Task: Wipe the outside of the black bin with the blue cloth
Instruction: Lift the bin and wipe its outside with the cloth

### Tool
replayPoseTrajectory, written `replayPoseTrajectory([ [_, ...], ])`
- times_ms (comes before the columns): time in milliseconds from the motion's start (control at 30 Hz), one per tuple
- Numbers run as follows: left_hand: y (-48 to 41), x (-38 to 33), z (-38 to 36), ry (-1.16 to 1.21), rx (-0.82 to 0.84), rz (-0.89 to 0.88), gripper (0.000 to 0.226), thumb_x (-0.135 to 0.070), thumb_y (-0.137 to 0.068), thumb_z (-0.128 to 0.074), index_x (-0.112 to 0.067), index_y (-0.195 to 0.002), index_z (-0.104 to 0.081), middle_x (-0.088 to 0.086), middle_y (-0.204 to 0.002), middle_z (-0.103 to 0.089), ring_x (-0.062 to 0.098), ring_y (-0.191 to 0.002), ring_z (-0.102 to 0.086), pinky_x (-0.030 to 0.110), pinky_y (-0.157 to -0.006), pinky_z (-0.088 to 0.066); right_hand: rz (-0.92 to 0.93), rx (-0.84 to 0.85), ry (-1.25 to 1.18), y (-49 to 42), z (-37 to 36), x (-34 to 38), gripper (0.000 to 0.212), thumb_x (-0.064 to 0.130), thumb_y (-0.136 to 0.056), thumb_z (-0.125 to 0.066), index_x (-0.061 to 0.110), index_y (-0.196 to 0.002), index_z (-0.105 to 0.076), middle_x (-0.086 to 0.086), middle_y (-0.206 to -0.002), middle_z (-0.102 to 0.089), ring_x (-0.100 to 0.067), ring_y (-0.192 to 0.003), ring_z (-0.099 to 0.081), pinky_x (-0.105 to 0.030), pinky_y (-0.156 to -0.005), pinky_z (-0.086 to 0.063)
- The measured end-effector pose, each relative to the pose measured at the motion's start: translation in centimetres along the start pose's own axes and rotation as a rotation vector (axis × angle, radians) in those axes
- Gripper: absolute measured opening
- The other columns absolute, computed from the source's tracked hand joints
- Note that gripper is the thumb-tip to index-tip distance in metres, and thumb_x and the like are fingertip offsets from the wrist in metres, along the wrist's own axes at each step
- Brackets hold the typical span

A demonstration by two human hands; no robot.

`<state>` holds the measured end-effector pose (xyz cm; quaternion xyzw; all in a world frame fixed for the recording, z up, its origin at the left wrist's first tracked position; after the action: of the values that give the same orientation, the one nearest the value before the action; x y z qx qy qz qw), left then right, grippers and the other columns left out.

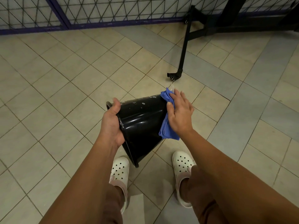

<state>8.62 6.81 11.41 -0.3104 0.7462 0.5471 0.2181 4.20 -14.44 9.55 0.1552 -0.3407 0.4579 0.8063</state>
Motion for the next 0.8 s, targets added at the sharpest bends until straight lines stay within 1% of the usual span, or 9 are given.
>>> replayPoseTrajectory([
  [33, 0.1, -0.1, 0.1, -0.013, -0.006, -0.009, 0.045, -0.052, -0.096, -0.049, -0.011, -0.108, -0.064, 0.013, -0.095, -0.077, 0.034, -0.087, -0.075, 0.047, -0.072, -0.058, 0.001, -0.005, -0.033, 0.3, 0.0, 0.2, 0.044, 0.033, -0.097, -0.034, 0.018, -0.138, -0.041, -0.001, -0.149, -0.036, -0.017, -0.141, -0.023, -0.04, -0.116, -0.013],
  [100, 0.1, -0.4, 0.3, -0.034, -0.019, -0.016, 0.048, -0.054, -0.095, -0.051, -0.011, -0.113, -0.063, 0.014, -0.1, -0.075, 0.035, -0.093, -0.073, 0.048, -0.076, -0.057, -0.02, -0.04, -0.065, 1.3, 0.0, 0.6, 0.044, 0.029, -0.098, -0.036, 0.01, -0.138, -0.039, -0.007, -0.147, -0.038, -0.022, -0.139, -0.027, -0.046, -0.115, -0.021],
  [200, 0.0, -0.3, 0.6, -0.033, -0.025, -0.012, 0.05, -0.054, -0.094, -0.052, -0.01, -0.115, -0.063, 0.015, -0.103, -0.075, 0.036, -0.095, -0.072, 0.05, -0.08, -0.056, 0.077, -0.06, -0.009, 2.9, -0.9, 2.5, 0.046, 0.03, -0.097, -0.032, 0.006, -0.135, -0.043, -0.009, -0.149, -0.035, -0.022, -0.142, -0.022, -0.044, -0.116, -0.019],
  [367, 0.0, -0.8, 0.1, 0.014, 0.04, -0.02, 0.033, -0.043, -0.097, -0.053, -0.013, -0.102, -0.065, 0.011, -0.089, -0.077, 0.029, -0.08, -0.076, 0.043, -0.069, -0.057, 0.275, -0.032, 0.01, 1.4, 0.4, 4.5, 0.048, 0.032, -0.098, -0.028, 0.009, -0.137, -0.044, -0.007, -0.147, -0.038, -0.018, -0.142, -0.021, -0.039, -0.117, -0.014],
  [433, 0.2, -1.0, -0.2, 0.015, 0.058, -0.042, 0.029, -0.04, -0.096, -0.054, -0.014, -0.102, -0.066, 0.01, -0.091, -0.077, 0.028, -0.081, -0.076, 0.042, -0.07, -0.057, 0.239, -0.043, 0.013, 0.2, 1.1, 4.2, 0.046, 0.032, -0.099, -0.027, 0.012, -0.137, -0.043, -0.005, -0.147, -0.039, -0.016, -0.142, -0.021, -0.037, -0.118, -0.01],
  [500, 0.4, -1.0, -0.5, 0.01, 0.071, -0.064, 0.028, -0.038, -0.095, -0.056, -0.014, -0.103, -0.066, 0.009, -0.093, -0.077, 0.028, -0.087, -0.075, 0.044, -0.075, -0.057, 0.133, -0.07, -0.021, -0.2, 1.3, 3.3, 0.046, 0.031, -0.099, -0.027, 0.012, -0.138, -0.042, -0.005, -0.148, -0.038, -0.017, -0.142, -0.021, -0.039, -0.119, -0.011],
  [633, 0.6, -0.9, -0.5, 0.017, 0.039, -0.095, 0.029, -0.038, -0.095, -0.057, -0.013, -0.105, -0.067, 0.008, -0.091, -0.078, 0.031, -0.094, -0.073, 0.048, -0.083, -0.056, -0.027, -0.11, -0.051, 1.1, 0.4, 2.4, 0.048, 0.029, -0.1, -0.025, 0.008, -0.143, -0.033, -0.008, -0.153, -0.028, -0.02, -0.145, -0.013, -0.04, -0.119, -0.007],
  [700, 0.5, -1.0, -0.4, 0.016, 0.035, -0.098, 0.029, -0.038, -0.095, -0.057, -0.012, -0.105, -0.067, 0.009, -0.094, -0.078, 0.03, -0.092, -0.074, 0.048, -0.083, -0.056, -0.012, -0.118, -0.066, 2.2, -0.1, 3.4, 0.049, 0.029, -0.1, -0.024, 0.008, -0.143, -0.032, -0.007, -0.154, -0.025, -0.018, -0.145, -0.009, -0.04, -0.119, -0.007],
  [800, 0.4, -0.9, -0.4, 0.007, 0.049, -0.08, 0.025, -0.033, -0.096, -0.056, -0.012, -0.104, -0.068, 0.008, -0.089, -0.078, 0.027, -0.083, -0.075, 0.042, -0.075, -0.056, 0.114, -0.065, -0.072, 2.7, -0.6, 5.1, 0.049, 0.031, -0.099, -0.022, 0.011, -0.141, -0.036, -0.004, -0.152, -0.03, -0.015, -0.145, -0.011, -0.039, -0.12, -0.007],
])
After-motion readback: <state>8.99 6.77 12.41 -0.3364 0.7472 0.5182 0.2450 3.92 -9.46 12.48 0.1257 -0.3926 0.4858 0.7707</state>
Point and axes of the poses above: each hand's wrist, its own y-axis away from the middle knuckle, its own z-axis out of the back of the hand, x = y × z, the point moved 9 cm from there along -y, towards the middle knuckle
